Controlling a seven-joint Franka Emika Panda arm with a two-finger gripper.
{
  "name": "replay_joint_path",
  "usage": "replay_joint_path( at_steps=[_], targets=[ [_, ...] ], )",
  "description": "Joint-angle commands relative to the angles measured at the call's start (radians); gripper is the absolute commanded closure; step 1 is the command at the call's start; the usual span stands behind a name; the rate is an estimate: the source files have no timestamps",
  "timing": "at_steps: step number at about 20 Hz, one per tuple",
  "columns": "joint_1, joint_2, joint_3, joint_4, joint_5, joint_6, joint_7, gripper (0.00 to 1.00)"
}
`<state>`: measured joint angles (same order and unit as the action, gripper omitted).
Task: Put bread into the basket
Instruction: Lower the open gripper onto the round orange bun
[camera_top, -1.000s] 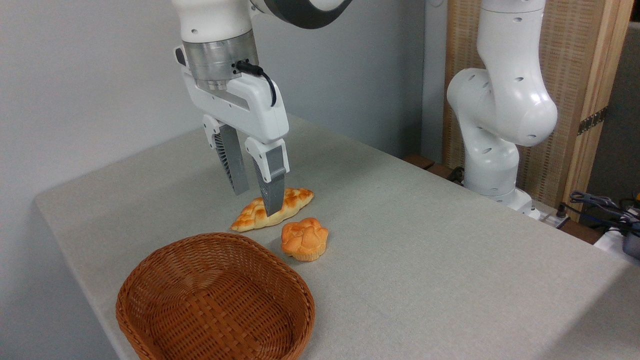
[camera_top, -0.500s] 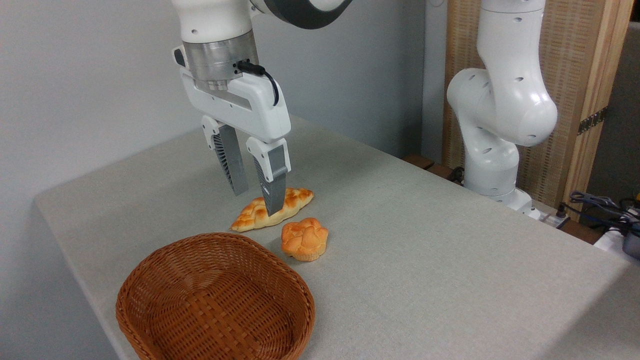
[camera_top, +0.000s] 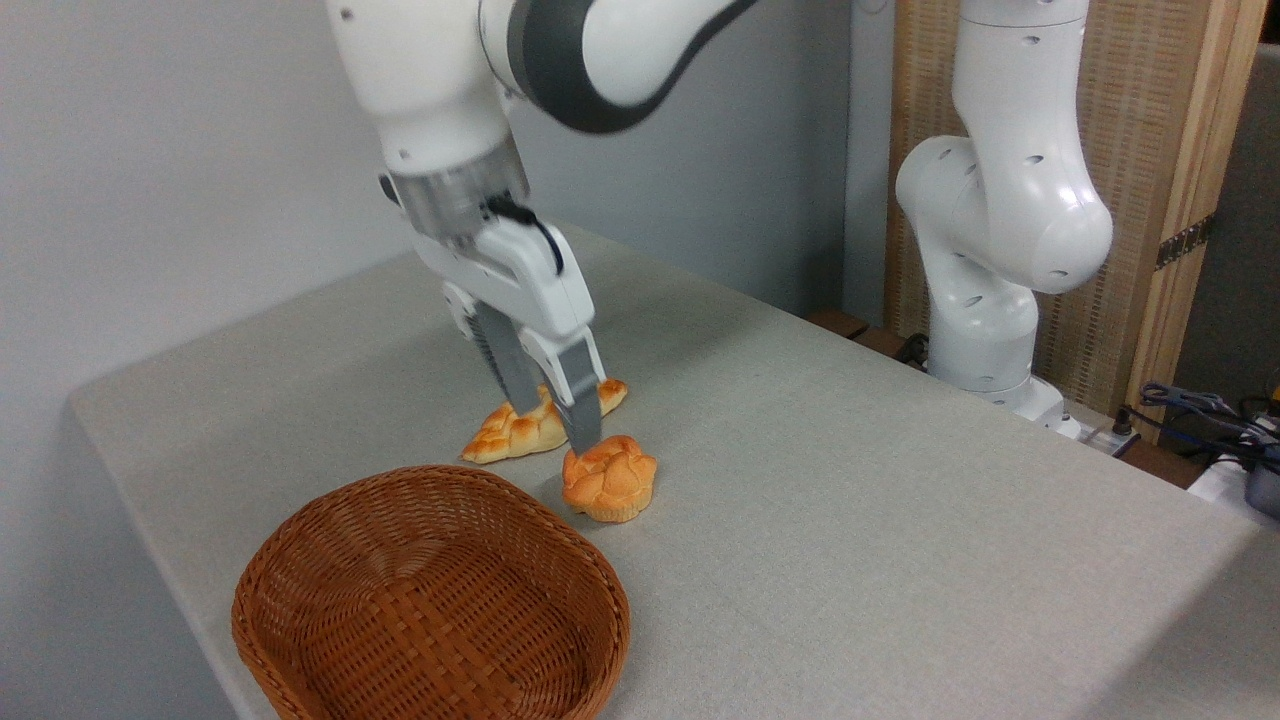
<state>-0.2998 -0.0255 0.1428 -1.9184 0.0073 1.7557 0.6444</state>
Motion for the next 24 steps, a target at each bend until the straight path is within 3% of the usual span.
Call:
replay_joint_path(
  at_steps=[1,5,13,24],
  targets=[
    [-0.004,-0.089,0.017,-0.160,-0.001,0.062,0.119,0.00],
    [-0.004,-0.100,0.018,-0.234,0.000,0.099,0.215,0.00],
    [-0.007,-0.073,0.011,-0.263,0.002,0.177,0.225,0.00],
    [-0.061,-0.059,0.008,-0.264,0.002,0.186,0.224,0.03]
  ],
)
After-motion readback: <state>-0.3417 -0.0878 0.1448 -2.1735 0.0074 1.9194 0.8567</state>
